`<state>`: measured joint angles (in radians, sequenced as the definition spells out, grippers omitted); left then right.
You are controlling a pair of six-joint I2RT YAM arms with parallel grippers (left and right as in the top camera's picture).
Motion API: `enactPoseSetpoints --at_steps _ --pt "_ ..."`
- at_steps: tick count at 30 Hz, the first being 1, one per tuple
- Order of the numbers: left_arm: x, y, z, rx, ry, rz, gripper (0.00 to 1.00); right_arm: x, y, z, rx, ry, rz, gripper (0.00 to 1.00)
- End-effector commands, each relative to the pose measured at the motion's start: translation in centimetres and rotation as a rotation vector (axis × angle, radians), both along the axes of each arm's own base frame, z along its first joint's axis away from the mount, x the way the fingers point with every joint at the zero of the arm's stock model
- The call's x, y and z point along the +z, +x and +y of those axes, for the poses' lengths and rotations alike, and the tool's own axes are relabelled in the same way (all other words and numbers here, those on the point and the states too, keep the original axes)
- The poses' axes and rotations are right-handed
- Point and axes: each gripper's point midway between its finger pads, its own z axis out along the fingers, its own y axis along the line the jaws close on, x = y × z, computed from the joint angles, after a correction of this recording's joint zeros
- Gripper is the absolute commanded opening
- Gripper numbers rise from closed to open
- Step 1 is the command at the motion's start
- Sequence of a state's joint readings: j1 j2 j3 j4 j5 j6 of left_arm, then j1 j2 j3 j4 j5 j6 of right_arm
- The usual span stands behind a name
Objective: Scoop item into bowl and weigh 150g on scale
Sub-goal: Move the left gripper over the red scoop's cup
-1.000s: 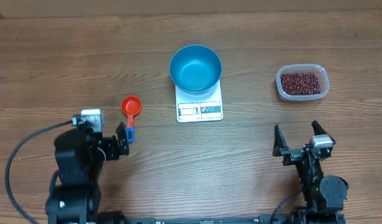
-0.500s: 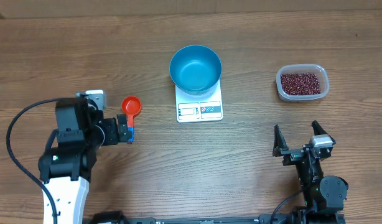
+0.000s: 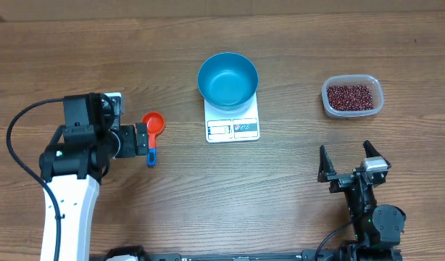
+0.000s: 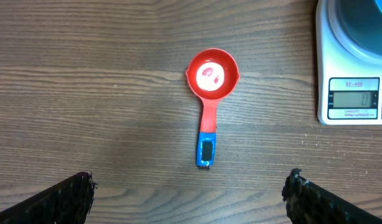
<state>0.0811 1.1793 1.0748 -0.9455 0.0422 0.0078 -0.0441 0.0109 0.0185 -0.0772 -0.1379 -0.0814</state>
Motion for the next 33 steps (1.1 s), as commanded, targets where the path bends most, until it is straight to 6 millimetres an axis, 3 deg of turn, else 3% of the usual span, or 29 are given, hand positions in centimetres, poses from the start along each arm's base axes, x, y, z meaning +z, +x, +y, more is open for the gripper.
enactPoseSetpoints --at_steps 1,15,33 --pt "0.8 1.0 -0.3 -0.051 -0.006 0.001 1.00 -0.2 0.0 0.0 -0.005 0.005 -0.001 1.00" --pt "-1.8 2.4 -0.1 -0.057 -0.021 0.142 1.00 -0.2 0.0 0.0 -0.005 0.005 -0.001 1.00" --pt "-1.8 2.5 0.3 -0.045 0.003 0.142 0.99 -0.2 0.0 0.0 -0.005 0.005 -0.001 1.00"
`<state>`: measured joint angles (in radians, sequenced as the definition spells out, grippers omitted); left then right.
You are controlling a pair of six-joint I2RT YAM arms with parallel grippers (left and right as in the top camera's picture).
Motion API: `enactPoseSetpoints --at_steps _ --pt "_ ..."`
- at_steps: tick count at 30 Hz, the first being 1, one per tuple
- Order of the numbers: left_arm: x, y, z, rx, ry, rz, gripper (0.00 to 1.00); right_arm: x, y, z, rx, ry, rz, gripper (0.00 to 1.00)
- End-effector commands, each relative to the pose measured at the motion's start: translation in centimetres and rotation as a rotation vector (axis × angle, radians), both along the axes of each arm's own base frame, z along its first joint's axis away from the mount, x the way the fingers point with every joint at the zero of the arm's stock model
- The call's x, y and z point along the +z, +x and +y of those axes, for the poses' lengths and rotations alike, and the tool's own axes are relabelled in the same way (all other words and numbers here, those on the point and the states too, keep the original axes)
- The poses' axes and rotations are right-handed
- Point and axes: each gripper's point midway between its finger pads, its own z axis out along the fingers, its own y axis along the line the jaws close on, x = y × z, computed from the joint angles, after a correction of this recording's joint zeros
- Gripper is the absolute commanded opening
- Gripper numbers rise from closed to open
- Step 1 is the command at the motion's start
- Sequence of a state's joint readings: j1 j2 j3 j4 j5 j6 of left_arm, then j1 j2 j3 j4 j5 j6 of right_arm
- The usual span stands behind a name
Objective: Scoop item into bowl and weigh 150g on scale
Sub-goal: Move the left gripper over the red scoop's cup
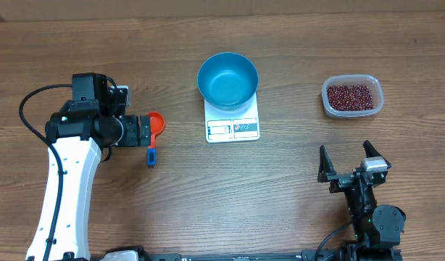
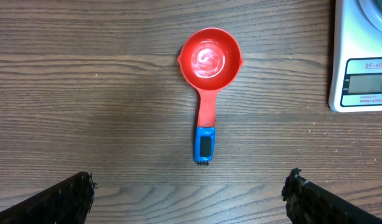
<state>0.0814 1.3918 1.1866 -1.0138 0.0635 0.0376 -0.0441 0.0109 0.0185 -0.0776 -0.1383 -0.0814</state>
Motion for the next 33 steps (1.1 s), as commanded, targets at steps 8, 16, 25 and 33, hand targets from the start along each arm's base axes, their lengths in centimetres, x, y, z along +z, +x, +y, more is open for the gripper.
enactPoseSetpoints --at_steps 8,16,25,33 --pt "0.9 0.7 0.6 -0.011 0.022 -0.028 1.00 -0.2 0.0 -0.1 -0.005 0.005 -0.001 1.00" --pt "0.9 0.9 0.6 -0.011 0.023 -0.036 1.00 -0.2 0.0 0.0 -0.005 0.005 -0.001 1.00" --pt "-0.7 1.3 0.6 -0.011 0.018 0.013 1.00 -0.2 0.0 0.0 -0.005 0.005 -0.001 1.00" --pt "-2.8 2.4 0.9 -0.008 0.025 0.051 1.00 -0.2 0.0 0.0 -0.005 0.005 -0.001 1.00"
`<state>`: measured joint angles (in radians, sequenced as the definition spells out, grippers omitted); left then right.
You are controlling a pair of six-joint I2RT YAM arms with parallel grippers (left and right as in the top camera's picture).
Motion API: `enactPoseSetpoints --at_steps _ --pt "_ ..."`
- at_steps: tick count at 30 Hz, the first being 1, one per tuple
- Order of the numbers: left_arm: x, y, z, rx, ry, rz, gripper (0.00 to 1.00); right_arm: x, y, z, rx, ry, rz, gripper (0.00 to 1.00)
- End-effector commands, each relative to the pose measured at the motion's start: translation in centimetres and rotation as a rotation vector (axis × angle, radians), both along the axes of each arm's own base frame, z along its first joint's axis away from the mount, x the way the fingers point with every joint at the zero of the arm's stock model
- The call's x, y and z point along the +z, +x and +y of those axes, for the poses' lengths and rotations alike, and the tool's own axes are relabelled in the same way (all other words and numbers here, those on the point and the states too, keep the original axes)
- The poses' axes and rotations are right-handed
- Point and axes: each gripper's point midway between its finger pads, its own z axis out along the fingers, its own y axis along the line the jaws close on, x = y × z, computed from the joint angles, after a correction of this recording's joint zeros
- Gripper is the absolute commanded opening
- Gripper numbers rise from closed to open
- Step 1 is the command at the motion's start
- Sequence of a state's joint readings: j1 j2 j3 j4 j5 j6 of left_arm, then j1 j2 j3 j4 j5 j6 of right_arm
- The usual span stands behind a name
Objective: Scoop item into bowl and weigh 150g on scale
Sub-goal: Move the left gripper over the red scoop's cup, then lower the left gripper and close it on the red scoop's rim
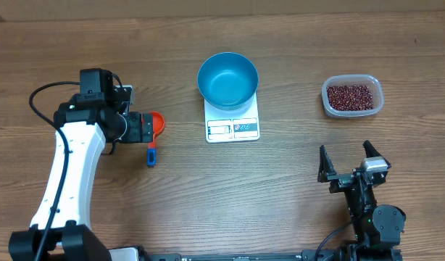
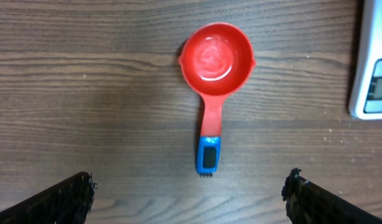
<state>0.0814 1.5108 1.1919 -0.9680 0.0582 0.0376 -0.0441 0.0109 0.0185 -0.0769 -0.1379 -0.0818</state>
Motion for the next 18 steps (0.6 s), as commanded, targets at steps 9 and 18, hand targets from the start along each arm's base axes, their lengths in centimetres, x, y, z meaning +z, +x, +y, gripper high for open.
enactPoseSetpoints --at_steps 9,18 --pt "-0.1 2.6 0.9 -0.009 0.023 0.013 1.00 -0.2 0.0 0.0 -0.005 0.006 0.000 1.00" --pt "-2.1 3.4 1.3 -0.005 0.031 0.090 1.00 -0.2 0.0 0.0 -0.005 0.006 0.000 1.00"
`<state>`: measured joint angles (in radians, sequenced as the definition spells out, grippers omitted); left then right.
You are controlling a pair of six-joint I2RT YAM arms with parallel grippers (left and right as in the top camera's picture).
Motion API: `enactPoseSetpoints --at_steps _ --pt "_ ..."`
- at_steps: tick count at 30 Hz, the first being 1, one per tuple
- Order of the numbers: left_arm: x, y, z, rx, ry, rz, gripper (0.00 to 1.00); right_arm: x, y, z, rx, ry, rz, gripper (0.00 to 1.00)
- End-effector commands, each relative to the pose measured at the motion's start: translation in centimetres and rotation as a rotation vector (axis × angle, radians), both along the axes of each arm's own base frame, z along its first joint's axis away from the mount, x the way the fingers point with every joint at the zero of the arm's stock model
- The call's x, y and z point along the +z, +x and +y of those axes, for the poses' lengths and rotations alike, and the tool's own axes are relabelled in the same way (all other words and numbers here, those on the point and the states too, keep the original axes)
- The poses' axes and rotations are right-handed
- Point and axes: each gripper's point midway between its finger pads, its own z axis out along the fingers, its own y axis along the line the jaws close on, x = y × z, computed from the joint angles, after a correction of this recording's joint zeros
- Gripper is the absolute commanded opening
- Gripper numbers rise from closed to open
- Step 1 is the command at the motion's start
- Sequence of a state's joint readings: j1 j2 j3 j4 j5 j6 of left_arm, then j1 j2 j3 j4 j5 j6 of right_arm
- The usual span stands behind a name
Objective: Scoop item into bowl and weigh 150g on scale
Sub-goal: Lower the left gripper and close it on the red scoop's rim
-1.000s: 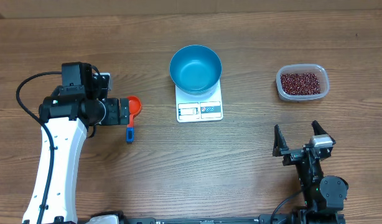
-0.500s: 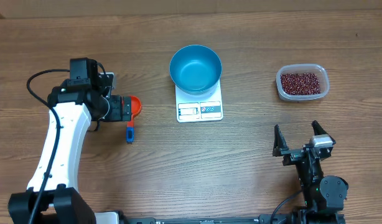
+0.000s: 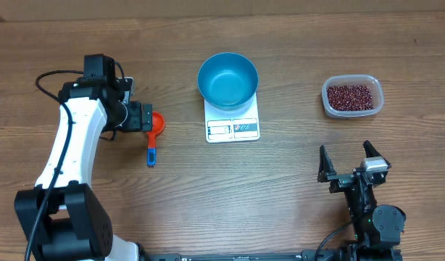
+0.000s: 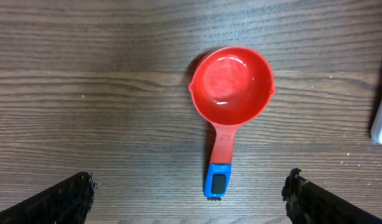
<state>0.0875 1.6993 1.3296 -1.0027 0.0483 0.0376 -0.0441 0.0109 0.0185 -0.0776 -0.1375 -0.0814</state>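
Note:
A red scoop (image 3: 155, 127) with a blue-tipped handle lies empty on the table left of the scale; the left wrist view shows its cup (image 4: 231, 84) and handle tip (image 4: 217, 185). My left gripper (image 4: 188, 194) hangs open over it, fingertips wide apart either side of the handle; from overhead the gripper (image 3: 144, 118) covers part of the cup. A blue bowl (image 3: 227, 79) stands empty on the white scale (image 3: 233, 127). Red beans fill a clear tub (image 3: 352, 96) at the right. My right gripper (image 3: 352, 161) rests open near the front right.
The scale's edge shows at the right border of the left wrist view. A black cable (image 3: 54, 75) loops off the left arm. Bare wooden table (image 3: 280, 188) lies between the scale and the right arm.
My left gripper has shifted a little further back and right over the scoop, which now looks larger and closer in the wrist view. The scoop, bowl and right arm have not moved.
My left gripper stood open left of the scoop's handle. At each later moment it was further back and nearer the scoop, and the scale slid out of the wrist view. Now it is open over the scoop. Nothing has been picked up.

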Motion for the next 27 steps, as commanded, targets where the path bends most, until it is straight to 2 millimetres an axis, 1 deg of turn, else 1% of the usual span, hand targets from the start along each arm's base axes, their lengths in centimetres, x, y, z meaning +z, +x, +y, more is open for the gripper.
enactPoseSetpoints --at_steps 1,11,16,19,27 --pt "-0.4 0.5 0.8 -0.014 0.032 0.013 1.00 -0.2 0.0 0.0 -0.004 0.005 -0.001 1.00" --pt "-1.7 0.6 1.8 0.019 0.031 0.044 1.00 -0.2 0.0 0.0 -0.004 0.005 -0.001 1.00" --pt "-3.5 1.2 1.8 0.018 0.028 0.068 0.99 -0.2 0.0 0.0 -0.004 0.005 -0.001 1.00" --pt "-4.2 1.3 1.8 0.018 0.027 0.082 1.00 -0.2 0.0 0.0 -0.004 0.005 -0.001 1.00" --pt "-4.3 2.2 2.0 0.019 0.030 0.049 1.00 -0.2 0.0 0.0 -0.004 0.005 -0.001 1.00"
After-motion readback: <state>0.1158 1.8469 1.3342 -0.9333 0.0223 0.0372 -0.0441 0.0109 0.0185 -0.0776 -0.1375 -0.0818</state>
